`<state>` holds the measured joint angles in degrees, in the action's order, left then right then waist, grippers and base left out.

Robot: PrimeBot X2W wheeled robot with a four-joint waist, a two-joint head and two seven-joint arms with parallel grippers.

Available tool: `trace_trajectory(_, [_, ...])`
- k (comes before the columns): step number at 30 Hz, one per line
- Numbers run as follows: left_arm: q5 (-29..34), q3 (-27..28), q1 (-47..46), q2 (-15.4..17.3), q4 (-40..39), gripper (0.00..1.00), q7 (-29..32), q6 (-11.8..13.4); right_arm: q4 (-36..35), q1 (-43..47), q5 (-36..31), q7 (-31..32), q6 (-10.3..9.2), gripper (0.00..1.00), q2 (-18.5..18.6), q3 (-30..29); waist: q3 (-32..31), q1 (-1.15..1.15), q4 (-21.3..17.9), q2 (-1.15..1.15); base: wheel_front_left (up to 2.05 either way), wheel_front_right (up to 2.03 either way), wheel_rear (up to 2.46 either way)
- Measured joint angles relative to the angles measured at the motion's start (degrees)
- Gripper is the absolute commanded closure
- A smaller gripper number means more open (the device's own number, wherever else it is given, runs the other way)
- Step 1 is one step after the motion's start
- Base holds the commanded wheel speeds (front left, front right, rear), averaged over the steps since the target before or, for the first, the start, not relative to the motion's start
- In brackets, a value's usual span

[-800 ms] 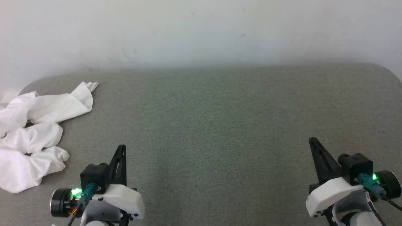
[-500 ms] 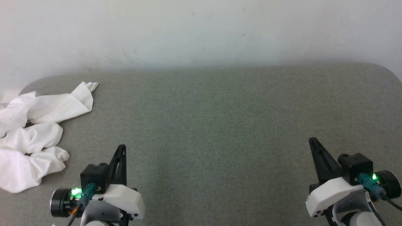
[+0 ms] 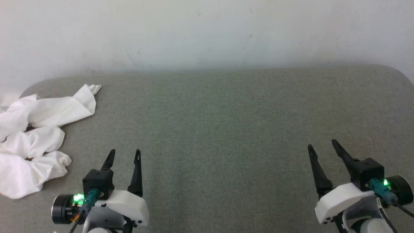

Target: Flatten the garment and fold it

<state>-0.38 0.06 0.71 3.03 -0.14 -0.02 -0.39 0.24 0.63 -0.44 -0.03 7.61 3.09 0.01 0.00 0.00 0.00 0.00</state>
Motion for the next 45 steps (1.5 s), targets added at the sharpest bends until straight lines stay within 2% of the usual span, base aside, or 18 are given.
trace_trajectory(28, [-0.66,0.27,1.34,0.00,-0.46,0.00,-2.92,-0.52,0.52,0.59,2.05,-2.90,0.00,0.00,0.00,-2.92,0.31,0.00,0.41,0.00,0.00,0.00,0.00])
trace_trajectory(45, [-2.21,0.29,2.75,0.00,-0.94,0.00,-4.86,-0.51,0.67,1.07,2.02,-4.88,0.00,0.00,0.00,-3.27,0.24,0.00,3.56,0.00,0.00,0.00,0.00])
